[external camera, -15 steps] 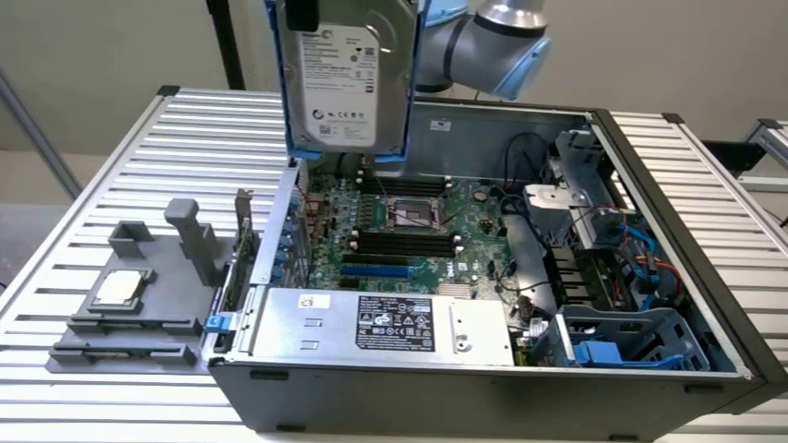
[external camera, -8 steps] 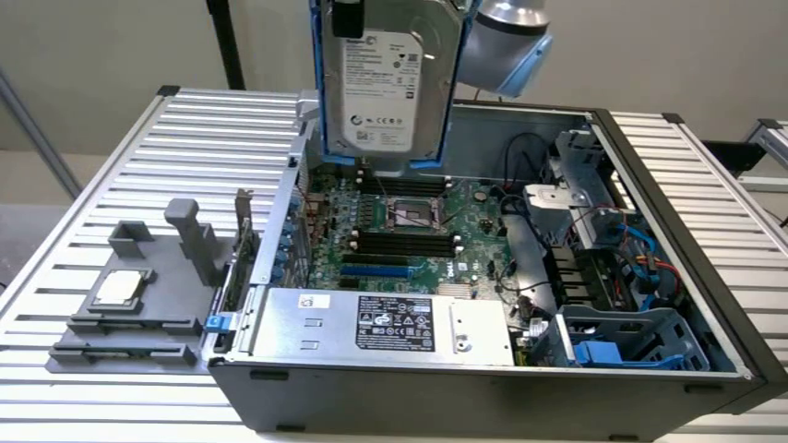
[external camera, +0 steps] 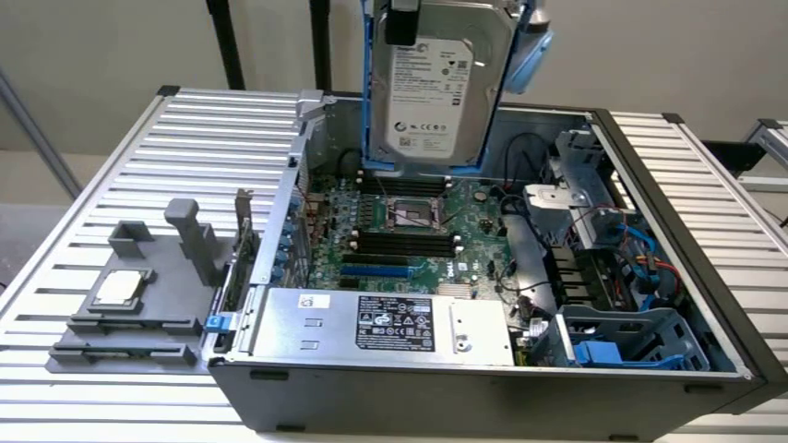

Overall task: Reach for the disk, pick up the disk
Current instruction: 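Pick up the disk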

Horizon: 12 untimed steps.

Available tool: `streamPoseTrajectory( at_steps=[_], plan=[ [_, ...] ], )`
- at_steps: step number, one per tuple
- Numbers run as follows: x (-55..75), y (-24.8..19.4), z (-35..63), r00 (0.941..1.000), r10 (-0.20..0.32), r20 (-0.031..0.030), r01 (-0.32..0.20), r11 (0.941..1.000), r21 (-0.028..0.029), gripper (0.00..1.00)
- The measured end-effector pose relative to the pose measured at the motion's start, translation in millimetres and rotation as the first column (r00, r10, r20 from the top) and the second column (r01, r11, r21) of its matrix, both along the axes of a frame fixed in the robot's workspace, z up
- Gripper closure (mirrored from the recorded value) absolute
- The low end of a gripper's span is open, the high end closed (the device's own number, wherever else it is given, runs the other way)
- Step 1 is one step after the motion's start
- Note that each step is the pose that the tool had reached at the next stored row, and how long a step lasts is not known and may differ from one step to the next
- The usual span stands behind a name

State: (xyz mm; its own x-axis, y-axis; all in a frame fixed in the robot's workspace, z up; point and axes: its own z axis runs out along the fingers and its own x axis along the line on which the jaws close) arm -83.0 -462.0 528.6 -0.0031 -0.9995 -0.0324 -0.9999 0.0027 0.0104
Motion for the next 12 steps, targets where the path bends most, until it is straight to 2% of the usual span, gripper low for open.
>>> streamPoseTrajectory(
  at_steps=[12],
  plan=[
    [51.7,-12.0,-3.3,1.0,0.0,0.0093,0.0,1.0,0.0005,0.68]
  ],
)
